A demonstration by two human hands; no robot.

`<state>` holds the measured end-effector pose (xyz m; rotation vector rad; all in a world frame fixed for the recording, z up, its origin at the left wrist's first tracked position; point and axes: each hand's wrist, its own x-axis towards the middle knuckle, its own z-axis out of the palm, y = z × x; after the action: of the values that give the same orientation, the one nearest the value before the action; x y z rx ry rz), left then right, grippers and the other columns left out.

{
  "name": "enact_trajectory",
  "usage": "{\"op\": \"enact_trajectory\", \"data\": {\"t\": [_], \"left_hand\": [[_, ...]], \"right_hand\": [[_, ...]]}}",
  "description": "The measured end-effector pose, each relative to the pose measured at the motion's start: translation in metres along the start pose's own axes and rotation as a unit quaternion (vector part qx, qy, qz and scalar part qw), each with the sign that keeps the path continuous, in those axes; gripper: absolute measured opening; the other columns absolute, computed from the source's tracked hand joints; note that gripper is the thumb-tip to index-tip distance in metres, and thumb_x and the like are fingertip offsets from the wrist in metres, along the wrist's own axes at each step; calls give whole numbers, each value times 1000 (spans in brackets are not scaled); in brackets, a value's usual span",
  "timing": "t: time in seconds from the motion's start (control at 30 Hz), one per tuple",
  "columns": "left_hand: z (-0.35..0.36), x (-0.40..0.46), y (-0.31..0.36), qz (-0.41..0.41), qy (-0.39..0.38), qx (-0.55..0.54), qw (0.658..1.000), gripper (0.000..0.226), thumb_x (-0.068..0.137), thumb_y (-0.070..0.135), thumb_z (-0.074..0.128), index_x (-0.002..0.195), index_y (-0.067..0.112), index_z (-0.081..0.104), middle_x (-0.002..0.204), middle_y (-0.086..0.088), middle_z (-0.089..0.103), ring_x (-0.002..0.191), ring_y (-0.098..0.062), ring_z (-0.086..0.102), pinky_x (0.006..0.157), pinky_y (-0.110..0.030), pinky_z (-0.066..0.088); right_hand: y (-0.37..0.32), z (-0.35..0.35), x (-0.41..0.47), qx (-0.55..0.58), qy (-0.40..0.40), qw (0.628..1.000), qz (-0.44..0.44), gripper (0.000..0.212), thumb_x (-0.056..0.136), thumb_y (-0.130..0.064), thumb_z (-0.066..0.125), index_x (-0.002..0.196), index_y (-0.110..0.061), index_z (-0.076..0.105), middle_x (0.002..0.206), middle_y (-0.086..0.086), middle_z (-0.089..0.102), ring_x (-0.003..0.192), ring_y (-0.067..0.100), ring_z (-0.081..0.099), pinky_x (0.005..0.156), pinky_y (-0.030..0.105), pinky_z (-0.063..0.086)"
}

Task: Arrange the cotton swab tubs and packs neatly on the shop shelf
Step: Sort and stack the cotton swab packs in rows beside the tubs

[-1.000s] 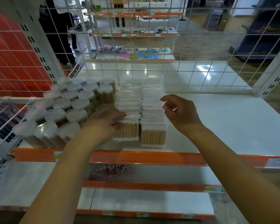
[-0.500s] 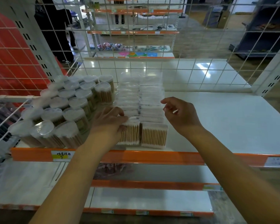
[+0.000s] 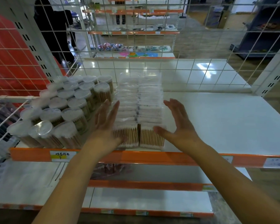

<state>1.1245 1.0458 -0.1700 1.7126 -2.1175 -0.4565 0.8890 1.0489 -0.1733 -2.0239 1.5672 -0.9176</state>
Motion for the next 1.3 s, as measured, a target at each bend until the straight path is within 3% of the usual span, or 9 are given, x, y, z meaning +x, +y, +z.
{"op": "enact_trajectory", "data": {"t": [0.1,0.3,0.47,0.6,0.77,0.87,0.97,1.1,1.3], "left_hand": [[3,-3,1,-37,-38,-36,998,119,75,35,73,130,41,-31,149,12,-31,139,-7,-17,114,-37,10],[8,-2,-8,-51,-92,-65,992,98,84,31,64,143,37,-15,155,8,-17,143,-13,-5,115,-32,11],[2,0,-9,-42,-101,-75,991,92,87,27,62,145,34,-9,156,8,-11,143,-12,-3,114,-29,10],[1,0,-7,-47,-98,-58,992,96,85,27,65,145,35,-10,156,9,-13,143,-12,-3,114,-31,10],[-6,2,3,-11,-70,113,991,114,83,33,66,126,36,-39,143,7,-44,134,-14,-35,115,-38,-8],[-3,3,17,26,-65,197,978,109,86,29,62,135,26,-35,143,1,-44,132,-17,-38,109,-36,-15],[3,9,24,25,-93,220,971,89,89,22,57,148,21,-11,154,-4,-24,142,-19,-19,115,-32,1],[3,17,27,13,-107,213,971,75,93,14,48,149,19,-1,156,-5,-14,144,-20,-10,116,-31,6],[3,29,31,11,-93,191,977,75,92,10,49,150,19,1,157,-4,-11,144,-19,-9,115,-28,3]], "right_hand": [[10,12,-1,-27,-70,997,21,103,69,-48,71,139,-39,-3,154,-7,-16,142,13,-7,114,40,15],[18,24,4,-38,-115,993,-4,91,81,-22,69,136,-42,-2,154,-3,-18,143,18,-4,115,46,21],[19,28,8,-80,-97,992,-10,92,81,-34,68,136,-55,-3,153,-3,-19,143,23,-4,116,49,17],[8,20,4,-153,-94,984,-10,85,82,-45,62,136,-47,-3,153,0,-22,141,20,-20,117,42,0],[-26,13,2,-320,-124,939,-27,89,91,-38,51,145,-25,-18,140,4,-45,126,22,-43,107,39,-23],[-39,23,2,-344,-130,928,-63,81,93,-24,47,147,-17,-12,151,8,-28,134,25,-35,105,39,-23],[-44,28,6,-326,-148,932,-52,71,93,-19,47,149,-15,4,157,5,-2,144,21,-10,108,33,-17],[-44,27,11,-310,-165,936,-25,71,93,-18,47,149,-16,2,157,2,-4,144,17,-7,112,29,-12],[-43,30,22,-291,-145,945,-21,69,93,-14,45,149,-15,5,157,3,-1,144,17,-5,112,27,-11]]}}
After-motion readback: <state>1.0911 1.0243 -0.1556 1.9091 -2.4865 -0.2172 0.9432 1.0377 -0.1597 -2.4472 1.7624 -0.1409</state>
